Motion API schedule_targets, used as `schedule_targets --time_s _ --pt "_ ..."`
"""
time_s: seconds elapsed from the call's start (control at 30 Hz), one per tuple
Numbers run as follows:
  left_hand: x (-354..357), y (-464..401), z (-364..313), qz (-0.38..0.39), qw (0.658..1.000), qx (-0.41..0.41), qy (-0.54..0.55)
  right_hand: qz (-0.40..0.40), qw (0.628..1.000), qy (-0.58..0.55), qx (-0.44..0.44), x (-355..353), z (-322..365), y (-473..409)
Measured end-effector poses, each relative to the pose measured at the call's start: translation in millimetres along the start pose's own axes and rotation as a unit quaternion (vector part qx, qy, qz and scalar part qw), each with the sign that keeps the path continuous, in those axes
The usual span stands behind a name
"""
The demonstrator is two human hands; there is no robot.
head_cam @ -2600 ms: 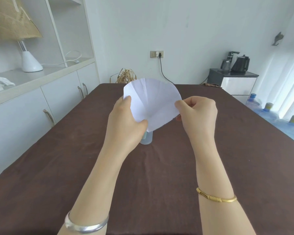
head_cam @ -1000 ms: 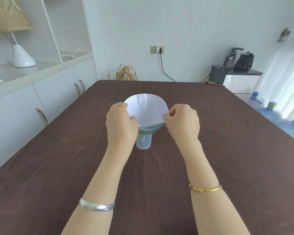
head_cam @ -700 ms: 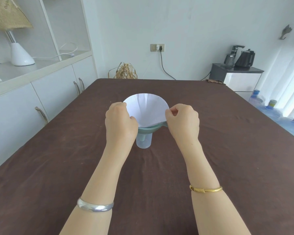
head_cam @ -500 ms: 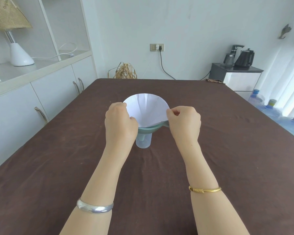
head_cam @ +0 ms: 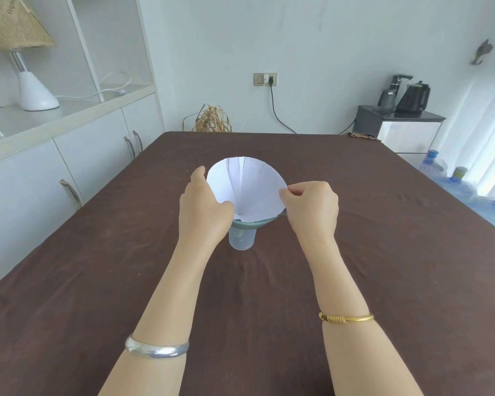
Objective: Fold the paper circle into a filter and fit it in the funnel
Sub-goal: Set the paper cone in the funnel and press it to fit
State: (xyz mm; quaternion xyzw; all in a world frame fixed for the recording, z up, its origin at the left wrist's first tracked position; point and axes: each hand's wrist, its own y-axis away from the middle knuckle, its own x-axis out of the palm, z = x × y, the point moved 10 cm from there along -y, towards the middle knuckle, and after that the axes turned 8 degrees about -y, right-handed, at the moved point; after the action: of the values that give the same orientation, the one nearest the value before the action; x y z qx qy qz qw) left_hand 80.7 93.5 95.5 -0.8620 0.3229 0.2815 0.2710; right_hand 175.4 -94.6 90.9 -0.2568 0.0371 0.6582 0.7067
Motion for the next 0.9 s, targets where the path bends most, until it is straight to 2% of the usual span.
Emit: schedule_targets --time_s 0.2,0.47,0.57,0.7,0.9 --pt "16 0 6 0.062 0.996 -0.033 0.055 0.015 0.999 -0.001 0.03 4 -7 -5" --pt "24 -1 7 0.084 0.989 -0.037 0.115 0.017 0.999 0.009 0.026 6 -5 -7" --pt "21 0 9 0.073 0.987 -0.048 0.138 0.019 0.999 0.014 0.029 6 -6 -8" --pt "10 -3 10 0.017 0.991 -0.035 0.131 0.024 0.999 0.021 0.034 7 -7 -9" --pt "8 -7 11 0.025 0.994 -0.04 0.1 0.027 0.998 0.034 0.043 9 -9 -10"
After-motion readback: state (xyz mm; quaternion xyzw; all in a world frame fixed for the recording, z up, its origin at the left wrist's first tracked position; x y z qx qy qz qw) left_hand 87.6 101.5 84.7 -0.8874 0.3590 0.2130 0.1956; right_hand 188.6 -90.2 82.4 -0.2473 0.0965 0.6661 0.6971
